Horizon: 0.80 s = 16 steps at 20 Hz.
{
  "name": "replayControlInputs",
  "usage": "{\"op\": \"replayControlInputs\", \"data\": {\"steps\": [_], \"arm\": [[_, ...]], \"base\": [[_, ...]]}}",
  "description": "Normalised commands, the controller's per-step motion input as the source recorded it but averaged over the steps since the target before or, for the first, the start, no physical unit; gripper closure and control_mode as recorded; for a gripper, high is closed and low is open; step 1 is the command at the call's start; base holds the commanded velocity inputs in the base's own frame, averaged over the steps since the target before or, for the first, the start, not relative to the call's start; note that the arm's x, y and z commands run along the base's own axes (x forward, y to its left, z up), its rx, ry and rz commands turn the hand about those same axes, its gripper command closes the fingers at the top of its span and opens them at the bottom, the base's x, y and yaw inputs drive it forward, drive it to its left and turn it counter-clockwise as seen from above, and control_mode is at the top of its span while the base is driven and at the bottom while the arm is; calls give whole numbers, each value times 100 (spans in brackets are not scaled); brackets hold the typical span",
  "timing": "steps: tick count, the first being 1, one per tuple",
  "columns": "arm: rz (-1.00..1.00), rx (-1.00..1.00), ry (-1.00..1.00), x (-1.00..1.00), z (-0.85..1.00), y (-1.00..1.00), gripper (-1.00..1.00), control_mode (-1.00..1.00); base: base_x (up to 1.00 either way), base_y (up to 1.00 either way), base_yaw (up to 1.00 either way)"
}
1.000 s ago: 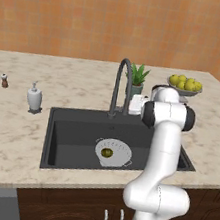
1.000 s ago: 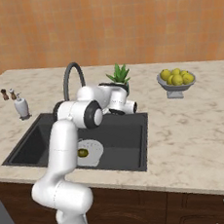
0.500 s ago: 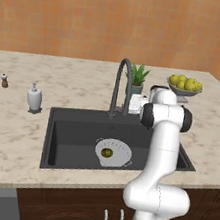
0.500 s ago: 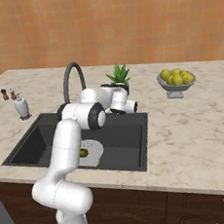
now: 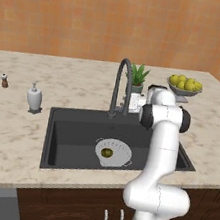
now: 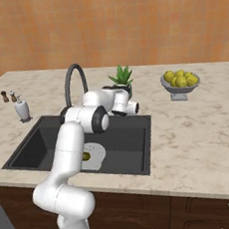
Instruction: Put the colander in the sink, put the kiwi in the colander, and turn on the sink faucet and pour water over the colander.
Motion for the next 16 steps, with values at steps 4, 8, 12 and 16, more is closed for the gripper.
{"op": "replayControlInputs", "data": {"steps": [4, 8, 12, 16], "arm": [[0, 2, 0, 0, 0, 0, 100, -100], [0, 3, 0, 1, 0, 0, 100, -100], [-1, 6, 0, 2, 0, -14, 100, -100], [-4, 9, 0, 15, 0, -24, 100, -100]], "base": [[0, 0, 0], [0, 0, 0], [0, 0, 0], [0, 0, 0]]}}
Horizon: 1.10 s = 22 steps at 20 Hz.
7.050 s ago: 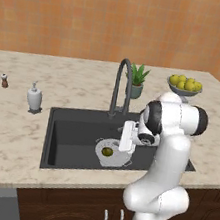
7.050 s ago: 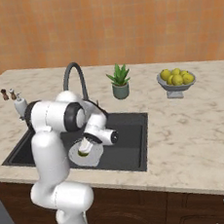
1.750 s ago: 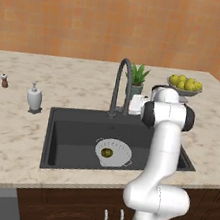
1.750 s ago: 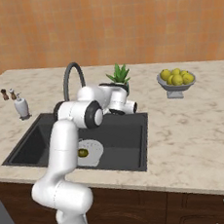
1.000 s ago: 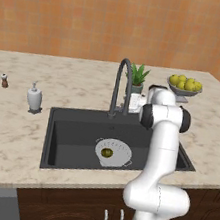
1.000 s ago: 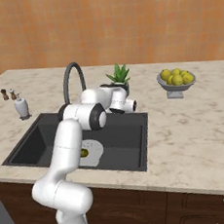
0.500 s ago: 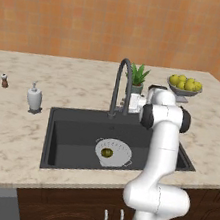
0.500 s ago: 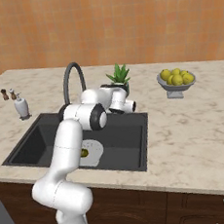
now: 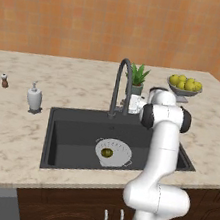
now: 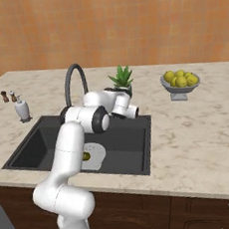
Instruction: Put the colander in the sink, put the kiwi in the colander, and turn on the sink faucet and pour water over the colander.
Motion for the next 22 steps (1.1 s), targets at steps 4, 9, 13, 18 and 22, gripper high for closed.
{"op": "replayControlInputs", "data": {"steps": [4, 9, 13, 18, 22], "arm": [[-7, 10, 0, 24, 0, -49, 100, -100], [-11, 2, 5, 29, 0, -78, 100, -100], [-30, -18, 25, 29, 0, -78, 100, -100], [-37, -18, 22, 30, 0, -84, 100, -100], [-40, -19, 19, 30, 0, -76, 100, -100]], "base": [[0, 0, 0], [0, 0, 0], [0, 0, 0], [0, 0, 0], [0, 0, 0]]}}
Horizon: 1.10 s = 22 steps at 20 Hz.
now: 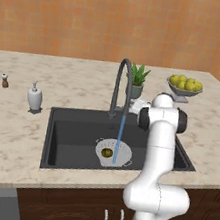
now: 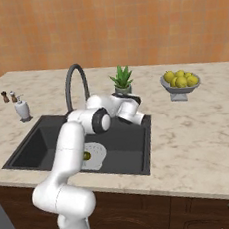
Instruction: Put the colander in the sink, put the kiwi in the colander, and turn on the sink faucet and pour water over the colander.
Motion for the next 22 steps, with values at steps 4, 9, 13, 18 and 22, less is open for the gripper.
{"op": "replayControlInputs", "data": {"steps": [4, 9, 13, 18, 22], "arm": [[-38, -18, 8, 7, 32, -27, 100, -100], [-12, -15, 0, -28, 100, 5, 100, -100], [-7, -44, -13, -82, 100, 20, 100, -100], [-9, -60, -25, -100, 60, 33, 100, -100], [-9, -48, -35, -97, 27, 38, 100, -100]], "base": [[0, 0, 0], [0, 0, 0], [0, 0, 0], [0, 0, 0], [0, 0, 0]]}}
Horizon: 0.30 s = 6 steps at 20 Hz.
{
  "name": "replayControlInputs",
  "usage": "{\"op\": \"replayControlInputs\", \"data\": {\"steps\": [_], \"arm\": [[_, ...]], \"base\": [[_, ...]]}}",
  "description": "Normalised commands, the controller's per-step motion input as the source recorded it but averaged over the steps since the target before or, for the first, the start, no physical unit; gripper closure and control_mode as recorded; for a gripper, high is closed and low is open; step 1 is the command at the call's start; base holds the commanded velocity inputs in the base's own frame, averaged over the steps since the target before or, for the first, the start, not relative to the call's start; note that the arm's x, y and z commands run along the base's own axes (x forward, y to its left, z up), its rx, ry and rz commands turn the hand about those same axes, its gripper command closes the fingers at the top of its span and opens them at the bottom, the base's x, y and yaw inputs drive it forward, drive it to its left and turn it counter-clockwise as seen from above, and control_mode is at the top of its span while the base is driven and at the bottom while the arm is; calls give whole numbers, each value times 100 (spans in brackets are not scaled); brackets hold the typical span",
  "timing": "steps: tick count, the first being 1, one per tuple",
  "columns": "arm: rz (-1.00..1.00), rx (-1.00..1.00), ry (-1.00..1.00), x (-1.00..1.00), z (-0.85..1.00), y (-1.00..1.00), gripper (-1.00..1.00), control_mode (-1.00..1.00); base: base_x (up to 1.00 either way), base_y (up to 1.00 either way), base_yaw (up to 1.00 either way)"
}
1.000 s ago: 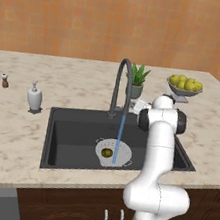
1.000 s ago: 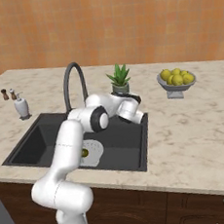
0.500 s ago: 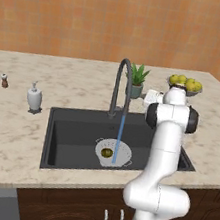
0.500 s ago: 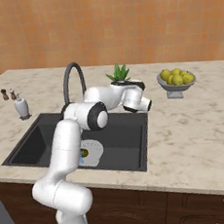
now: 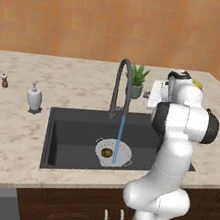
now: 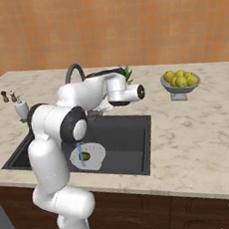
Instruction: Put the colander in the sink, put the kiwi in the colander, and turn on the sink faucet and pour water over the colander.
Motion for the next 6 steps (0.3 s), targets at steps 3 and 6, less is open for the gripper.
{"op": "replayControlInputs", "data": {"steps": [3, 6], "arm": [[-3, -21, -38, -71, 7, 23, 100, -100], [0, -8, -26, -37, 0, 8, 100, -100]], "base": [[0, 0, 0], [0, 0, 0]]}}
